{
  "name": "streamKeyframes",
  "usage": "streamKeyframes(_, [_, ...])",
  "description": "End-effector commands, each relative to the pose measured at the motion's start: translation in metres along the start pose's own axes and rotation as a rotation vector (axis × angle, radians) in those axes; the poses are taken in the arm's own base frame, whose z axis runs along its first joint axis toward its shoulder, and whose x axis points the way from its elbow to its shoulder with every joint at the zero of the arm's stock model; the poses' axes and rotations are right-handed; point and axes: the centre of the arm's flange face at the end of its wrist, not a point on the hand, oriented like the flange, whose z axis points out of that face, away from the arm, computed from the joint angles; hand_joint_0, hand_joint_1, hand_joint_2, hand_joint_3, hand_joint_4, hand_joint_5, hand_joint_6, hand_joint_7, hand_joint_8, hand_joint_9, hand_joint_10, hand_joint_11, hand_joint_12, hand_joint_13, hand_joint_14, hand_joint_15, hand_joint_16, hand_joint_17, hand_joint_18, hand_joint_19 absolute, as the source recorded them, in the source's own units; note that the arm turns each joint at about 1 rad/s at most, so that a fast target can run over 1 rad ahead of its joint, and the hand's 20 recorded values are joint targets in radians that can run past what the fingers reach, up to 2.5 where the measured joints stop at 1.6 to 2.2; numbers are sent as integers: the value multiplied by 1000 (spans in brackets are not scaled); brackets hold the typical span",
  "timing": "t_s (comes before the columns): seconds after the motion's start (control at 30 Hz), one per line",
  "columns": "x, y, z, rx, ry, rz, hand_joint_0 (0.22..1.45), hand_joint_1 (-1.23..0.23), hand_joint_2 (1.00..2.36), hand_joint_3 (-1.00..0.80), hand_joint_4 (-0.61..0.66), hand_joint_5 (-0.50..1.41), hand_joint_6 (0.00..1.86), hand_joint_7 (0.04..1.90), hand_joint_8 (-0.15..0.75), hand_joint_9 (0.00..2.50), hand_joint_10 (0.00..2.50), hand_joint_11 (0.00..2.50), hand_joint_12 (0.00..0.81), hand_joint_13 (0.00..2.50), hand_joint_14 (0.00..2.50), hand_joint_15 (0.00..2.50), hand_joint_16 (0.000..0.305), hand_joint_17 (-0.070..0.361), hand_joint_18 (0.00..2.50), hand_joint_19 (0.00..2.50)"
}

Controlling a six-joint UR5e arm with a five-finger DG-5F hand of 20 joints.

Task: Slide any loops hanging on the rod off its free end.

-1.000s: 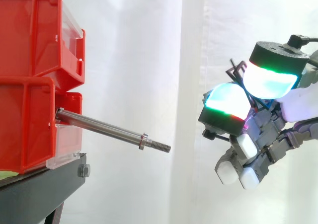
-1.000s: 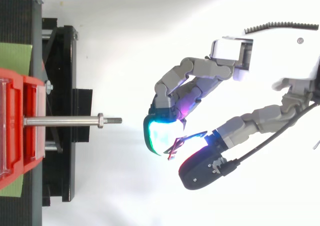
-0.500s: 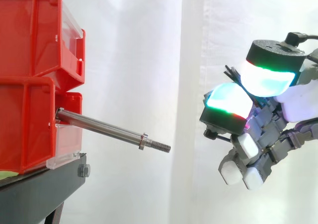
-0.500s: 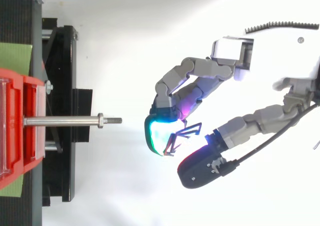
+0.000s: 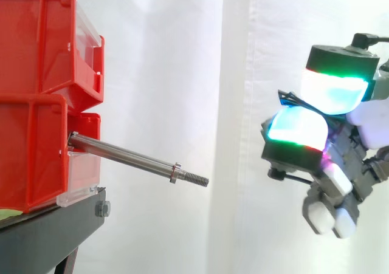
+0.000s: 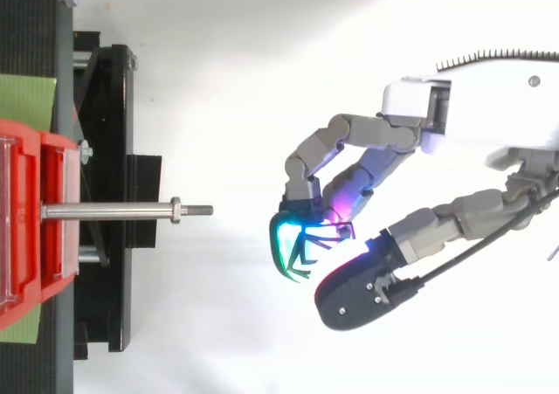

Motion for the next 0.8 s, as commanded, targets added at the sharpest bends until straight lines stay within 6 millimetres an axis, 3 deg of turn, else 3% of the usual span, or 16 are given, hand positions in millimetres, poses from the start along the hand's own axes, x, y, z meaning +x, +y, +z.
streamKeyframes(0.0, [1,-3,-3,30,6,0,597,-458,1009,-397,53,-107,880,1026,207,988,20,481,333,790,17,420,50,112,673,524])
streamKeyframes(0.2, [3,-5,-6,59,14,1,592,-484,1018,-279,91,-104,818,1049,230,978,19,482,344,790,17,427,51,116,676,533])
streamKeyframes(0.37, [3,-5,-6,58,13,5,571,-720,1018,-234,116,-153,855,996,253,907,22,545,368,775,19,441,53,120,674,516])
streamKeyframes(0.6, [1,8,-6,39,6,33,595,-770,1008,-403,136,-156,881,958,250,910,21,556,363,771,20,440,53,119,668,513])
streamKeyframes(0.77, [1,6,-6,46,8,32,594,-702,1000,-500,136,-134,875,1005,253,949,21,558,361,792,19,443,52,117,681,504])
